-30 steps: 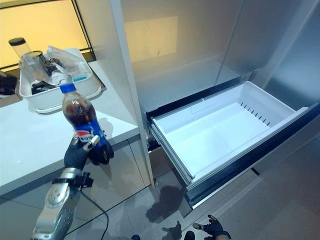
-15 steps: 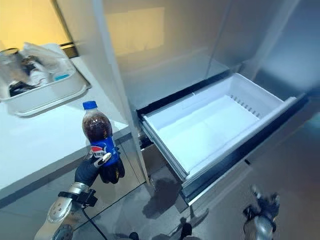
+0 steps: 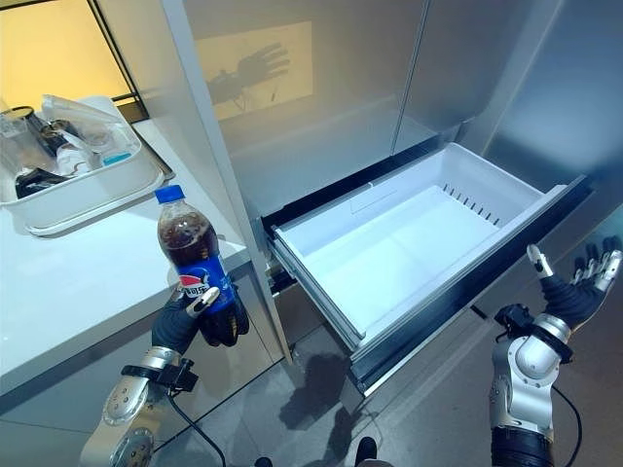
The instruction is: Take the drinks into the refrigerator
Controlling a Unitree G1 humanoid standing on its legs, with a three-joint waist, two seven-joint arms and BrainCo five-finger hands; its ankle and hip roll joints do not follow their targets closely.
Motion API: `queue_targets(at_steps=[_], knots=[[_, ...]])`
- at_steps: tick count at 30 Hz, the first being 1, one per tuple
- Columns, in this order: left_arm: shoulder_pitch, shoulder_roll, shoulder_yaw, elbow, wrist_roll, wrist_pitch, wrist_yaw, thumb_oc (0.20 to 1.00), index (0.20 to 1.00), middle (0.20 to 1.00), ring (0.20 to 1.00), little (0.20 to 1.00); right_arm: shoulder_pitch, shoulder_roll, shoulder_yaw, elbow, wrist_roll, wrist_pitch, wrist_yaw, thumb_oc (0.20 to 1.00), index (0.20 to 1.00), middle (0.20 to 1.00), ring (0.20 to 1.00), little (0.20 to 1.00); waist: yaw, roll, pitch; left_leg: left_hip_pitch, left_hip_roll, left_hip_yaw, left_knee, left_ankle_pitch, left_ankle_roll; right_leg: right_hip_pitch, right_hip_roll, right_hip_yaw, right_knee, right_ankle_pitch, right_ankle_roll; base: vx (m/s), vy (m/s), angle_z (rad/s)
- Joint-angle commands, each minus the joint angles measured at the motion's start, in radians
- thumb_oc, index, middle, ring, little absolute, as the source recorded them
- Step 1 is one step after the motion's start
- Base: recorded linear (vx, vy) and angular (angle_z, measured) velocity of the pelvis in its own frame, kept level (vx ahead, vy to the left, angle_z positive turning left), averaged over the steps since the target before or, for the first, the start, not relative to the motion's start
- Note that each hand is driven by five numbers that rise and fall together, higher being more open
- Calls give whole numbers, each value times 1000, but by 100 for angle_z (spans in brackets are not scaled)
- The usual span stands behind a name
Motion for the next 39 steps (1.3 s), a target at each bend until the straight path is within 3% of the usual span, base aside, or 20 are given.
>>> queue_targets(at_steps=[1,8,10,12,13,15,16,19,21,22,23,28,32,39], knots=[[-110,-10,65,-157,8,-115,-25,200,200,200,200,200,-79,-44,-66,-110,-112,-57,16,1000,1000,1000,1000,1000,24,-13,-47,-6,-85,-30,2,-91,99,4,18,-21,99,-63,23,-8,4,-4],[-106,7,93,-162,-7,-138,-78,200,200,200,200,200,-68,-139,14,-337,-116,-63,223,1000,1000,1000,1000,1000,29,-25,-45,-7,-85,-26,2,-87,98,-1,21,-18,97,-57,23,-9,-1,-2],[-104,29,102,-156,-7,-145,-105,200,200,200,200,200,-64,-201,65,-366,-56,-56,334,1000,1000,1000,1000,1000,36,-31,-46,-12,-84,-27,2,-84,95,-4,21,-22,94,-53,23,0,0,0],[-102,32,102,-155,-11,-148,-114,200,200,200,200,200,-64,-212,79,-364,-36,-55,354,1000,1000,1000,1000,1000,36,-31,-47,-13,-84,-27,2,-83,95,-4,20,-23,93,-53,23,0,0,0],[-108,60,97,-159,-20,-151,-138,200,200,200,200,200,-75,-262,130,-341,11,-38,419,1000,1000,1000,1000,1000,46,-37,-49,-15,-84,-28,2,-80,93,-3,20,-26,92,-51,24,0,0,0],[-108,59,98,-158,-21,-151,-139,200,200,200,200,200,-79,-265,131,-336,15,-39,422,1000,1000,1000,1000,1000,45,-36,-49,-16,-84,-28,2,-80,93,-3,20,-26,92,-51,24,0,0,0],[-128,88,66,-168,-38,-157,-161,200,200,200,200,200,-106,-322,234,-241,78,-10,478,1000,1000,1000,1000,1000,60,-44,-52,-16,-83,-29,2,-76,89,-2,17,-33,90,-47,24,0,0,0],[-149,112,35,-188,-37,-162,-176,200,200,200,200,200,-131,-365,321,-156,122,15,541,1000,1000,1000,1000,1000,67,-48,-52,-18,-83,-31,2,-73,87,0,15,-38,89,-45,24,0,0,0],[-185,144,-32,-206,-42,-165,-201,200,200,200,200,200,-180,-422,476,-54,220,60,652,1000,1000,1000,1000,1000,81,-53,-54,-20,-83,-32,2,-68,83,2,14,-47,89,-43,25,-16,-11,1],[-186,143,-31,-206,-42,-165,-201,200,200,200,200,200,-183,-424,478,-51,222,59,654,1000,1000,1000,1000,1000,80,-52,-54,-20,-83,-32,2,-69,83,2,14,-47,89,-43,25,-27,-19,4],[-222,162,-87,-219,-42,-171,-222,200,200,200,200,200,-228,-410,586,41,315,85,717,1000,1000,1000,1000,1000,91,-54,-55,-21,-82,-34,2,-66,81,5,12,-52,88,-42,25,-10,-8,7],[-265,184,-154,-212,-28,-185,-235,200,200,200,200,200,-342,-389,760,156,380,120,810,1000,1000,1000,1000,1000,103,-51,-54,-19,-81,-39,2,-65,78,10,10,-57,88,-44,25,-6,-3,3],[-289,170,-220,-114,63,-201,-212,200,200,200,200,200,-427,-278,890,269,446,171,883,1000,1000,1000,1000,1000,119,-45,-53,-18,-80,-42,2,-63,77,13,8,-64,89,-46,24,0,0,0],[-306,169,-268,-27,159,-219,-197,200,200,200,200,200,-488,-198,958,255,547,196,939,1000,1000,1000,1000,1000,128,-39,-54,-14,-79,-42,2,-64,75,17,9,-69,90,-50,24,11,-4,6]])
